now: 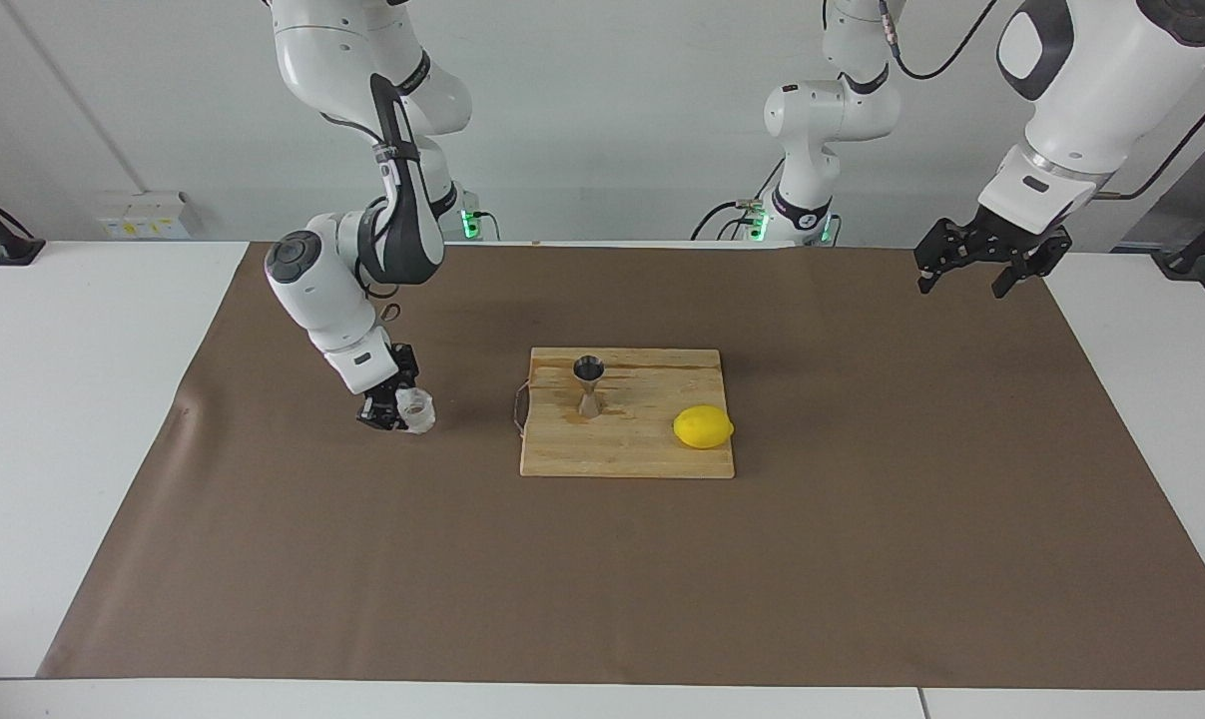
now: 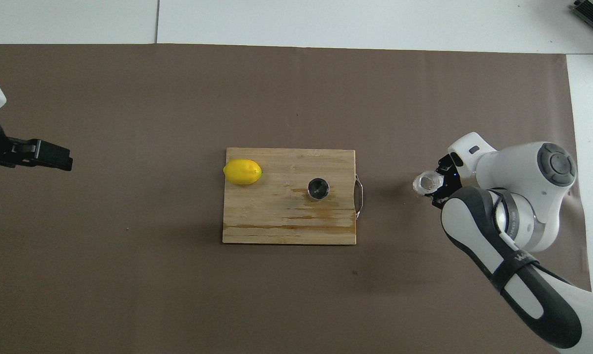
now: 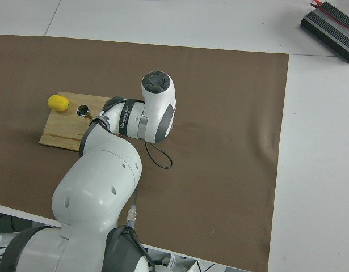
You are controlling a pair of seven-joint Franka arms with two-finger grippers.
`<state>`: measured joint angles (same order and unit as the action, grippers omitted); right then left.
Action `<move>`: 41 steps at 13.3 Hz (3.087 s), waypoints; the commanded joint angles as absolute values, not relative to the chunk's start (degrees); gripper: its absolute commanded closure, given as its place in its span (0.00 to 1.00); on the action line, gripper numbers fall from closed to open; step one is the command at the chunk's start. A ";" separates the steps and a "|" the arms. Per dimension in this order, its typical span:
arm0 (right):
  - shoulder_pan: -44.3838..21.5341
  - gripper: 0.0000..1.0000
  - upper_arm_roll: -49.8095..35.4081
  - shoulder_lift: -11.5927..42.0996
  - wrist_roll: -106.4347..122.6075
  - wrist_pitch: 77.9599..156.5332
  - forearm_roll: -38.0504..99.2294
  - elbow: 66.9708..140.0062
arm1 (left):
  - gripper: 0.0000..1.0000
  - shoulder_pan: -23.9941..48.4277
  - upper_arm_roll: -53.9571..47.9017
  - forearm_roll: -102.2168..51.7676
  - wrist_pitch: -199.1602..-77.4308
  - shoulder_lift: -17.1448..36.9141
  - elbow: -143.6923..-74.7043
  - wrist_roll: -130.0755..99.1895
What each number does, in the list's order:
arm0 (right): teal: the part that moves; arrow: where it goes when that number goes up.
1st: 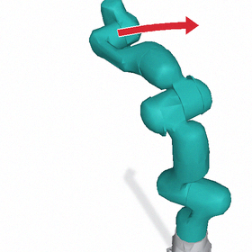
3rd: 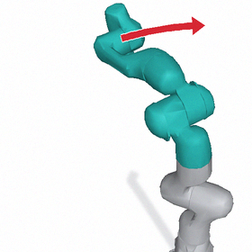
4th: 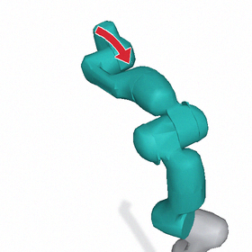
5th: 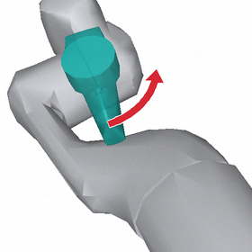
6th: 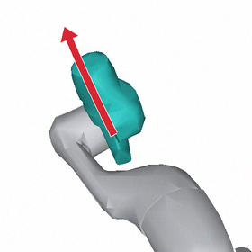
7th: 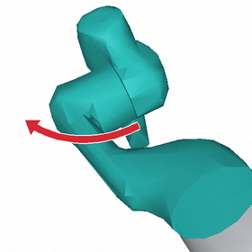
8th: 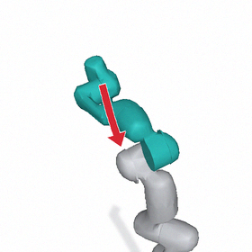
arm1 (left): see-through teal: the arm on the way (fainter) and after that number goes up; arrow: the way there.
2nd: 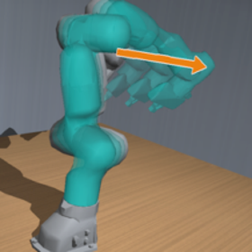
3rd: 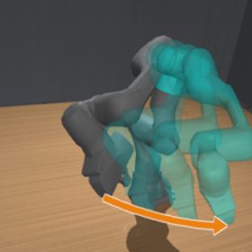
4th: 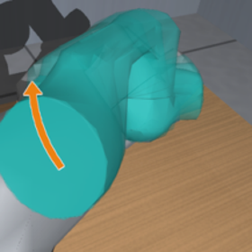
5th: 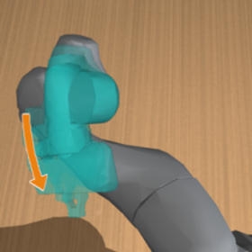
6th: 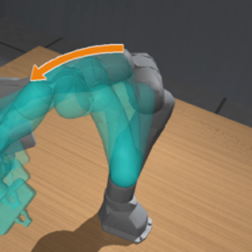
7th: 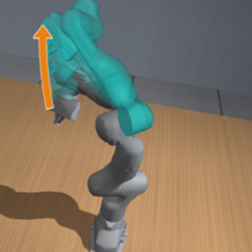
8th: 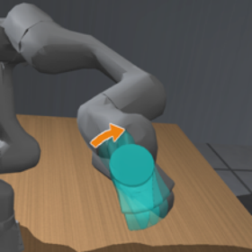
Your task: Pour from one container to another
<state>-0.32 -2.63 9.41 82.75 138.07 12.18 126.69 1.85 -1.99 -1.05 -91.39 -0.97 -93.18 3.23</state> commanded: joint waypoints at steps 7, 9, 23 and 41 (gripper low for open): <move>0.79 0.00 -3.16 9.49 86.39 139.40 13.71 127.62 | 0.00 1.23 -2.29 -1.67 -91.41 -2.29 -94.39 2.72; 0.62 0.00 -3.16 8.88 86.49 138.87 13.71 127.18 | 0.00 1.23 -2.29 -1.76 -91.41 -2.29 -94.39 2.72; 2.11 0.00 -2.55 0.88 56.04 122.90 0.13 114.20 | 0.00 1.23 -2.29 -1.76 -91.41 -2.29 -94.39 2.72; 2.72 0.00 -2.46 -1.84 -10.46 94.57 -2.29 95.71 | 0.00 1.23 -2.29 -1.67 -91.41 -2.29 -94.39 2.72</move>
<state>1.33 -2.10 -0.34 -9.20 95.82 -1.87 94.62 1.85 -1.99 -1.05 -91.39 -0.97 -93.18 3.22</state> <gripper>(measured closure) 0.000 0.000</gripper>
